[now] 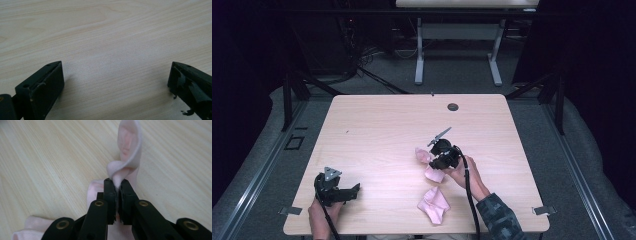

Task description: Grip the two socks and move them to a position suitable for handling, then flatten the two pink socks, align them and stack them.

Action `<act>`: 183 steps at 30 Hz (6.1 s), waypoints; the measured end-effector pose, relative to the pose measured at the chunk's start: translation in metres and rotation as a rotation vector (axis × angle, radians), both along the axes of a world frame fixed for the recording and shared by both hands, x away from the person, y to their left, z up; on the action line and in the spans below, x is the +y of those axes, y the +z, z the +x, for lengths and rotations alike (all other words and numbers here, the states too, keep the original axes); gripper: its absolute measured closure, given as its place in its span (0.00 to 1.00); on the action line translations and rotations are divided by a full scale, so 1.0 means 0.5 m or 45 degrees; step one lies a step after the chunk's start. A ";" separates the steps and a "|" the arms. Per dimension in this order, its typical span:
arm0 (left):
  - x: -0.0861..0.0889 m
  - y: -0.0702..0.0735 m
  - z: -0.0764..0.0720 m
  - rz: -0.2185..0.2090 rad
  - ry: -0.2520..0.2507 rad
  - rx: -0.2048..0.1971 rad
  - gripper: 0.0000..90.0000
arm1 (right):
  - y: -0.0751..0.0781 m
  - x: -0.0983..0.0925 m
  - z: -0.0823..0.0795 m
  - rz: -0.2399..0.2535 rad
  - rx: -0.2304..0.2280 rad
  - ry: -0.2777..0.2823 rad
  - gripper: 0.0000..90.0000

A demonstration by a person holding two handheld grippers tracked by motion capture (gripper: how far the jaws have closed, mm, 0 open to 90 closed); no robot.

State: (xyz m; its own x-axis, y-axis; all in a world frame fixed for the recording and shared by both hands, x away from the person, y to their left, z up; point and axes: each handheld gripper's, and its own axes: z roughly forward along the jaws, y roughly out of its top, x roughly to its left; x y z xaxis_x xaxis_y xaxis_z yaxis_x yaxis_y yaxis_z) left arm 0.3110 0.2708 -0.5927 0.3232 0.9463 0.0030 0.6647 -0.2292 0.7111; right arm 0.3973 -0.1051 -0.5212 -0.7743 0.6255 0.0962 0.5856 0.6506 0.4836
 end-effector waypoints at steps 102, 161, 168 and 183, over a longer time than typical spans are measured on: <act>-0.450 0.098 -0.030 -0.145 -0.693 0.345 0.99 | -0.064 -0.183 -0.253 0.204 -0.074 -0.266 0.07; -0.300 0.079 -0.008 -0.292 -0.645 0.458 0.98 | -0.057 -0.084 -0.291 0.134 -0.117 0.030 0.51; -0.270 0.078 -0.016 -0.253 -0.596 0.445 0.98 | -0.054 -0.092 -0.269 0.190 -0.091 0.016 0.51; -0.268 0.075 -0.036 -0.178 -0.578 0.383 0.98 | -0.077 -0.048 -0.247 0.047 -0.109 -0.091 0.80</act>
State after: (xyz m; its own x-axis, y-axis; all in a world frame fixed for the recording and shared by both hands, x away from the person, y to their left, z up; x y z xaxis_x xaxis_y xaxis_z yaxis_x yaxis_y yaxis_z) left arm 0.2927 0.1367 -0.5554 0.6652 0.6970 -0.2677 0.6996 -0.4566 0.5496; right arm 0.2737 -0.1291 -0.5595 -0.7343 0.6765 0.0556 0.5853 0.5896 0.5566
